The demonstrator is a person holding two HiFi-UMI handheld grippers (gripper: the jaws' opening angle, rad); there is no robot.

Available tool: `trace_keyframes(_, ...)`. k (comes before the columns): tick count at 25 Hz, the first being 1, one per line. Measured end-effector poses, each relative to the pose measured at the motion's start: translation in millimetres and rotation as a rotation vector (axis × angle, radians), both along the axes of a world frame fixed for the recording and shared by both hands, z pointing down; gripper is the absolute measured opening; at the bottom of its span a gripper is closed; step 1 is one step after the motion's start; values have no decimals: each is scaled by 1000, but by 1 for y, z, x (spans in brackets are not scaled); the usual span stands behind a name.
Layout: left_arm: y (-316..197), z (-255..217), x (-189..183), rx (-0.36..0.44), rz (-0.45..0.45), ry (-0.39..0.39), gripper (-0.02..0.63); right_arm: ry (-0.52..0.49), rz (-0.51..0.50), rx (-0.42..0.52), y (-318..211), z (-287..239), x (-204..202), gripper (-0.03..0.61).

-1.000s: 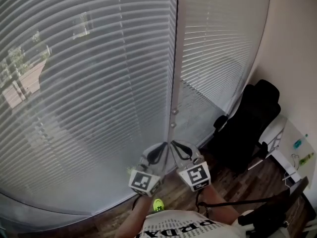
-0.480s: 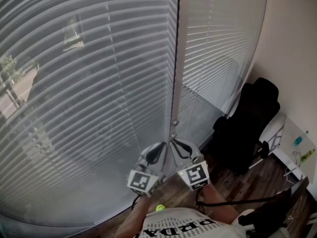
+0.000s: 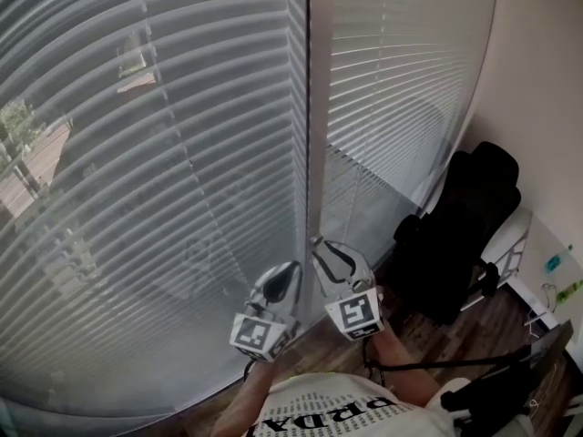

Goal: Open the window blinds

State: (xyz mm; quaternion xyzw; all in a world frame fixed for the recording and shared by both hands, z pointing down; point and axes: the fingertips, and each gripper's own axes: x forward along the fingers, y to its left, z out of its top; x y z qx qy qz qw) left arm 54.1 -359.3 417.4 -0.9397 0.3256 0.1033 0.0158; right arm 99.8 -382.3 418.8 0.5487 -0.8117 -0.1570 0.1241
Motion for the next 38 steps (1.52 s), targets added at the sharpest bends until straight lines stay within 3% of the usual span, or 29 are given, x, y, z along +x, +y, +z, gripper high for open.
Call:
trace_keyframes(6, -10, 10, 2, -14, -43, -9, -8, 91, -50, 10, -14, 10, -3, 150)
trace_keyframes(15, -11, 10, 4, 0, -59, -27, -7, 156, -67, 25, -25, 16, -2, 135)
trace_keyframes(27, -9, 12, -2, -17, -82, -27, -8, 25, -78, -12, -25, 16, 1, 133)
trace_keyframes(38, -6, 10, -4, -17, -88, -18, -8, -244, -76, -102, -28, 16, 6, 132)
